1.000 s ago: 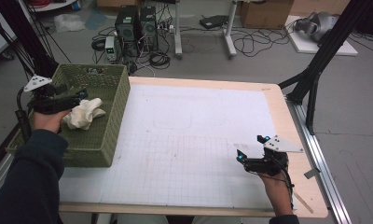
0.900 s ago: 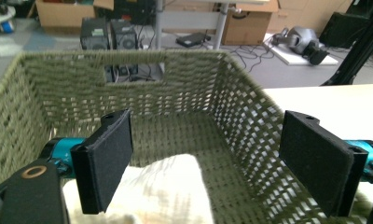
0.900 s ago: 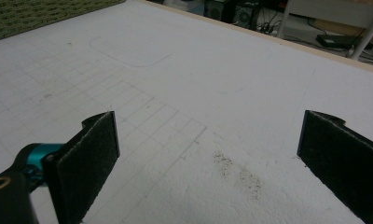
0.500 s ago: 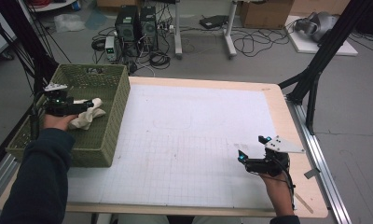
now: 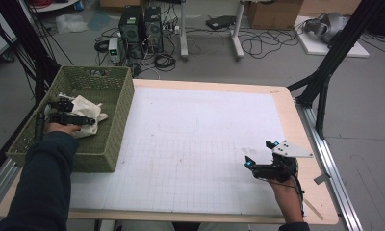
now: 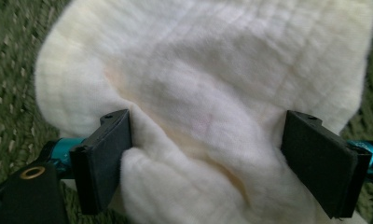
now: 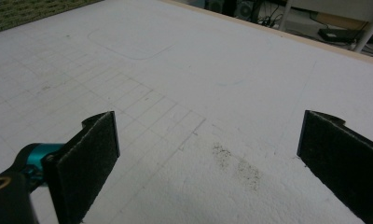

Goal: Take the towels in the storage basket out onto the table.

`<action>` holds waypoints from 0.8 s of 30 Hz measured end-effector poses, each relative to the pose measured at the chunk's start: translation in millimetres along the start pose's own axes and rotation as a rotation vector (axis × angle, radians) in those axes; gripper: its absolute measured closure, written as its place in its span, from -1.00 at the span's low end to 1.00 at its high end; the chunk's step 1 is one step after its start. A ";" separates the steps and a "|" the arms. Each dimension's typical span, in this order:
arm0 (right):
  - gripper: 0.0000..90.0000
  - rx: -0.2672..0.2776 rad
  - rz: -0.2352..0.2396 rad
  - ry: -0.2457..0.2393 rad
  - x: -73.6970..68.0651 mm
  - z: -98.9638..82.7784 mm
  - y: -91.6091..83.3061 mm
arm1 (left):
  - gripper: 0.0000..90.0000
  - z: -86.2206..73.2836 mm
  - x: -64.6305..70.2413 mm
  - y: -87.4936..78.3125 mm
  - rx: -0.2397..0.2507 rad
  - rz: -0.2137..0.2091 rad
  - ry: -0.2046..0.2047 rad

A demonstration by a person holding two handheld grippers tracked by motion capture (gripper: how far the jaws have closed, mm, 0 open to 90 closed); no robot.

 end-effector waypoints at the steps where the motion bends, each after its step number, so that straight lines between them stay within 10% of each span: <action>1: -0.90 -0.001 0.001 0.001 0.1 -0.7 0.6 | -0.63 -0.4 0.3 0.5 -0.003 -0.004 0.006; 9: -0.90 -0.010 0.007 0.003 -0.5 -1.5 1.1 | -0.53 -4.3 1.8 0.8 -0.037 0.004 0.051; 18: -0.90 -0.017 0.009 0.012 0.6 -2.3 0.8 | 0.51 1.0 0.4 -9.3 -0.042 0.034 0.130; 24: -0.90 -0.009 0.004 0.019 1.9 -0.7 -2.3 | 0.64 11.0 -6.0 -19.2 0.030 0.051 0.057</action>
Point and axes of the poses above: each handheld gripper's, and its own axes: y roughly forward along the jaws, z roughly out of its top, x roughly to its right, the point moved 5 cm from there along y, roughly forward along the jaws, and after that the axes turned 14 degrees about x, right-handed, at the moved point
